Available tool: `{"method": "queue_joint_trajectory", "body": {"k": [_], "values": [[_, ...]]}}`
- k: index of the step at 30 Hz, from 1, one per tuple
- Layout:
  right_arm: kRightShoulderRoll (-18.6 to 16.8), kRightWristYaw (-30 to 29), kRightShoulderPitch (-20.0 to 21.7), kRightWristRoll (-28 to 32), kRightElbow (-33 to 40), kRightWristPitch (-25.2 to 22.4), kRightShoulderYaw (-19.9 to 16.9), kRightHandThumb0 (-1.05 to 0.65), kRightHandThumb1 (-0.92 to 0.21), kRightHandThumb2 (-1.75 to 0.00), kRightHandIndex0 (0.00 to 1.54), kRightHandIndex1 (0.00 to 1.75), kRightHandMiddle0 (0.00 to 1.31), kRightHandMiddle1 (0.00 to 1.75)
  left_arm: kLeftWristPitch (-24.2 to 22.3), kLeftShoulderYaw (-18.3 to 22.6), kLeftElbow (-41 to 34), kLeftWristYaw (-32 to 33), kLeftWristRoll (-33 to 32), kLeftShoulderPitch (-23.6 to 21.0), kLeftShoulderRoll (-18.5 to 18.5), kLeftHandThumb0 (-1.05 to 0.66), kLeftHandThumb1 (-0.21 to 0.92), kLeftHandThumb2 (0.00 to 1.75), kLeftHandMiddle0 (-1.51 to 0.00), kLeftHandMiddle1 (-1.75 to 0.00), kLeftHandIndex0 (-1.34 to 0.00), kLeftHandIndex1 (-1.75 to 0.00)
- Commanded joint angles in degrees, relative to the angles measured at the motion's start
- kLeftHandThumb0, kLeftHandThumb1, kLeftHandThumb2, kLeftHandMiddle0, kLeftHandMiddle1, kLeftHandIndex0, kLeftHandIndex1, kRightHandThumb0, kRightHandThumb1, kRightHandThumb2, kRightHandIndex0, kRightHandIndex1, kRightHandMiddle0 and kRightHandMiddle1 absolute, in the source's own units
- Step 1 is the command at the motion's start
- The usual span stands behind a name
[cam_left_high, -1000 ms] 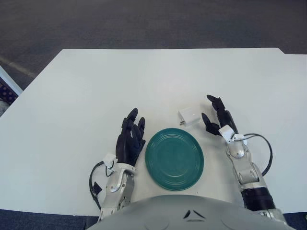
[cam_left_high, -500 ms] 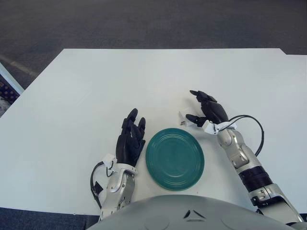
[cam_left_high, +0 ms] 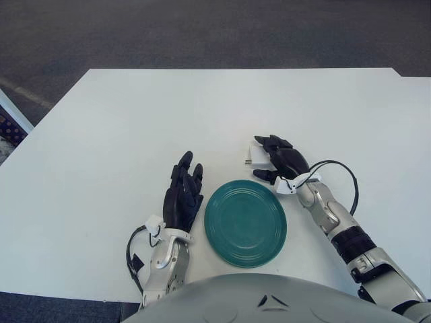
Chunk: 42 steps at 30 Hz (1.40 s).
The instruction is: Put the charger into the plate.
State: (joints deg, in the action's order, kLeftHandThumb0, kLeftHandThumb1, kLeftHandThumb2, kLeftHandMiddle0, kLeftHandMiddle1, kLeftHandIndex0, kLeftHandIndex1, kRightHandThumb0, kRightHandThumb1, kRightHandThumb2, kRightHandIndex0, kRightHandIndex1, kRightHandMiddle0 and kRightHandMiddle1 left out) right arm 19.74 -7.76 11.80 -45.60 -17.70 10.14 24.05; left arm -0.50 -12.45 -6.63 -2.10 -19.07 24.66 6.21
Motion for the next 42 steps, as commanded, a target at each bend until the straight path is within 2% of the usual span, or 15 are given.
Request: {"method": "queue_joint_trajectory", "body": {"k": [1,13,27,36,39,42], "values": [[0.8,0.9,-0.5,-1.2,-0.2,0.1,1.6,-0.85,-0.92,-0.64,0.06,0.00,0.00,0.19,-2.0,0.3,3.0,1.7,0.8,0.6,2.4,-0.87,0.92,0.72,-0.27,-0.02,0.00,-0.47],[1.8,1.8,-1.5,-3.1,0.9,-1.1,4.3,-0.84,-0.92,-0.67,0.05,0.00,0.00,0.09,-2.0,1.0,4.2,1.6,0.1,0.0,2.5,-0.84,0.92,0.75,-0.27,-0.02,0.00,-0.47],[4.0,3.1,-1.1,-3.0,-0.6,0.9,5.4,-0.83,-0.92,-0.67,0.05,0.00,0.00,0.06,-1.4,0.9,5.5,1.4,0.6,-0.8,2.2,-0.82,0.92,0.79,-0.26,0.00,0.00,-0.42],[7.9,4.6,1.8,-2.1,-5.6,5.6,5.3,-0.83,-0.92,-0.68,0.05,0.00,0.00,0.08,-0.7,0.3,5.2,1.7,0.3,-0.5,3.4,-0.84,0.92,0.76,-0.24,0.00,0.00,-0.43],[9.0,4.5,5.4,-1.4,-11.5,8.5,5.0,-0.82,-0.92,-0.68,0.05,0.01,0.00,0.09,-0.7,-0.1,5.0,2.3,0.8,-0.3,3.6,-0.85,0.92,0.75,-0.23,0.00,0.00,-0.42],[9.0,4.3,6.6,-1.0,-13.2,9.6,5.1,-0.82,-0.92,-0.67,0.06,0.01,0.00,0.11,-1.0,-0.4,4.7,2.9,1.0,-0.2,3.6,-0.85,0.92,0.74,-0.24,-0.01,0.00,-0.44]]}}
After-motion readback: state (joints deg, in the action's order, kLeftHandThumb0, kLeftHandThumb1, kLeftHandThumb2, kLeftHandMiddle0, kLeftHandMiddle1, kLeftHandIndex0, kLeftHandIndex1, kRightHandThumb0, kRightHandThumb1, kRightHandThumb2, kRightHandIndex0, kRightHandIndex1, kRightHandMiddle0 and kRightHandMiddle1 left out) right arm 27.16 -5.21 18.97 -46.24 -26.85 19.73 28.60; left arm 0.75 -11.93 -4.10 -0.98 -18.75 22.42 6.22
